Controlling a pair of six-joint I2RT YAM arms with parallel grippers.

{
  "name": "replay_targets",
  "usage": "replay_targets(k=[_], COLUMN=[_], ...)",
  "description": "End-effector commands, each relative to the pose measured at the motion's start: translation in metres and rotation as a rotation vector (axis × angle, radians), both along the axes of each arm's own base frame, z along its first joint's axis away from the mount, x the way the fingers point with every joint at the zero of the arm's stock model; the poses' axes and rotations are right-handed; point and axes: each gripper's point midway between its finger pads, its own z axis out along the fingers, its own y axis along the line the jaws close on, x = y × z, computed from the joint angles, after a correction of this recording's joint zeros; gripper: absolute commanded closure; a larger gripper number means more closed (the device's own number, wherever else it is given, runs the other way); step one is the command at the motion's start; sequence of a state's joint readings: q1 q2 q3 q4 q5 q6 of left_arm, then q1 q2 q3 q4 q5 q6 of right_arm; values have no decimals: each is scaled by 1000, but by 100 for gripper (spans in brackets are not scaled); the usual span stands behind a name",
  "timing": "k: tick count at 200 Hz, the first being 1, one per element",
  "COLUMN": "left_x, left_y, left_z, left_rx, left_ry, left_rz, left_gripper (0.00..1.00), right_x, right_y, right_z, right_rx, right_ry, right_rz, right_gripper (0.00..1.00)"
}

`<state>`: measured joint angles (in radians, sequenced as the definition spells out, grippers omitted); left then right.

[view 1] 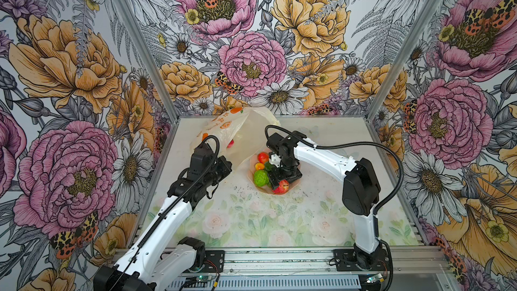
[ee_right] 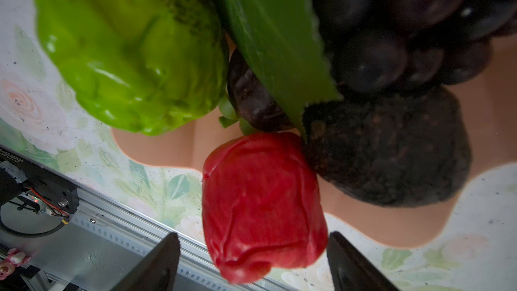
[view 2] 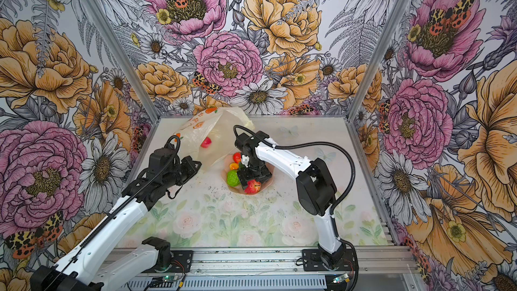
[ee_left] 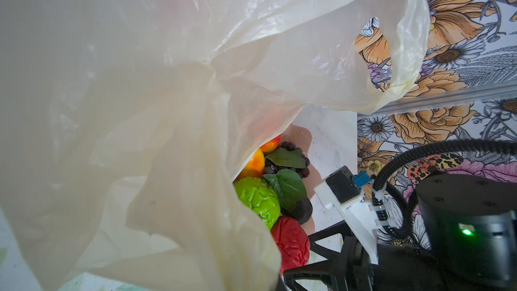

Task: Place the fruits into the plastic bag
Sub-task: 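Lower the right gripper onto the red wrinkled fruit and close on it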

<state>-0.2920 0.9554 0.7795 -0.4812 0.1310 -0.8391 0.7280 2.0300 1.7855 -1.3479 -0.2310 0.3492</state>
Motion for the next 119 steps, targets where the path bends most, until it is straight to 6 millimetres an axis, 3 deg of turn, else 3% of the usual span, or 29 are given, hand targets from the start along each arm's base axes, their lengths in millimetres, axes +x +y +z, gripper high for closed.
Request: replay_targets(k=[1, 71, 119], left_x=[-2, -2, -1], left_y=[-1, 3, 2], left_z=[6, 3, 3], left_rx=[-14, -13, -14], left_ry=[-19, -11, -7], left_rz=[-14, -9, -13], left_gripper=[100, 100, 100], right_x=[2, 0, 1], right_y=[3, 7, 7], right_z=[-11, -26, -29], right_rx=[-9, -7, -12], right_ry=[0, 31, 33], right_rz=[12, 6, -2], right_gripper=[15, 16, 23])
